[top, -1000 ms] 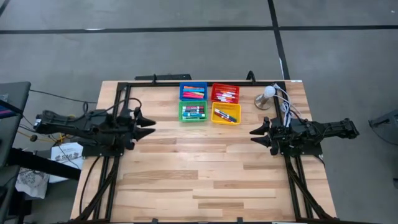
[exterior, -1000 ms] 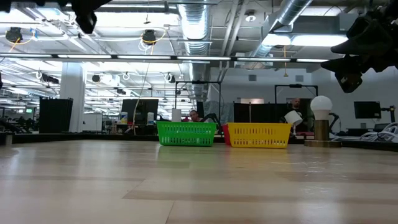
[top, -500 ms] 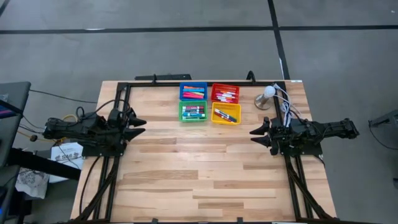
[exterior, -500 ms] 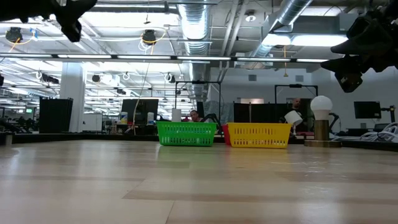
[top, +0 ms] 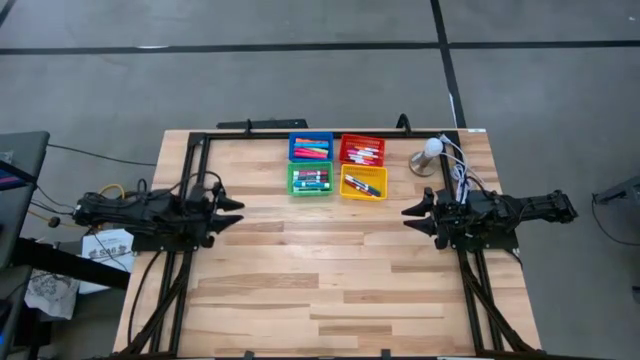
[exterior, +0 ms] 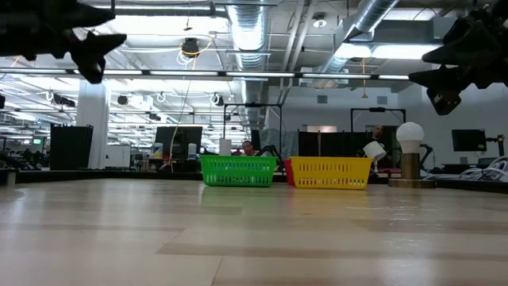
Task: Pick & Place Markers
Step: Return to Home Position
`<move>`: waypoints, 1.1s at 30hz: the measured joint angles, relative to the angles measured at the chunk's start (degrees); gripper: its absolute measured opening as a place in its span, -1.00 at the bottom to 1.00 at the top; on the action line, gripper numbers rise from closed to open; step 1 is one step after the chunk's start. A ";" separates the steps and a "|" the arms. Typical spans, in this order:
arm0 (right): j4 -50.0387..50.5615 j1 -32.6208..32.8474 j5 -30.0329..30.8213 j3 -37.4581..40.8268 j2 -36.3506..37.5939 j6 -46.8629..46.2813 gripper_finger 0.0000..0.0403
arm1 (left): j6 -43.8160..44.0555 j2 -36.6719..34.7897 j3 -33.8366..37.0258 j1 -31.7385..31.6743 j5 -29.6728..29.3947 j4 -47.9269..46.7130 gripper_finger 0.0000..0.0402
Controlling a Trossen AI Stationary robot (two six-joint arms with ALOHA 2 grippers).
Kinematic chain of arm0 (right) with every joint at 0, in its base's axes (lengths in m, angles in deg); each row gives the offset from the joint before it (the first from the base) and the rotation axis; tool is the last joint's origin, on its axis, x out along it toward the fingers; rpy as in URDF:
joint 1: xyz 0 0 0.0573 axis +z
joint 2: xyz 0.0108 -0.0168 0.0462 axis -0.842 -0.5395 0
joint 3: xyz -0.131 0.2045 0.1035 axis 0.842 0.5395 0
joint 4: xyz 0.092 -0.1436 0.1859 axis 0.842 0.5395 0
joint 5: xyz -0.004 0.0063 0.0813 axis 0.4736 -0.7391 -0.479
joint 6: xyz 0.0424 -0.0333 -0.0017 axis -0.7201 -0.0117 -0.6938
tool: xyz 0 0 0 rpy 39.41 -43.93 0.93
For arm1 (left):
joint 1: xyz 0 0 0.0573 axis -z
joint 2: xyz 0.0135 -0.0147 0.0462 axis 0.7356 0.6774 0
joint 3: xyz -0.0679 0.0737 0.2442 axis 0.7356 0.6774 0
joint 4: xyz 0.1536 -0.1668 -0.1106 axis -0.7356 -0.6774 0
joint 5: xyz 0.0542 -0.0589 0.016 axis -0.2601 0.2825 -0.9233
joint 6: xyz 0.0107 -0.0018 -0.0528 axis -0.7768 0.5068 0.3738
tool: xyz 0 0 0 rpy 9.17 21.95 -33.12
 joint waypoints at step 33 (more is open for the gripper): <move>-1.24 -0.01 -0.22 0.00 0.00 13.67 -0.21 | -0.02 0.09 4.95 -3.21 -0.75 2.88 -0.12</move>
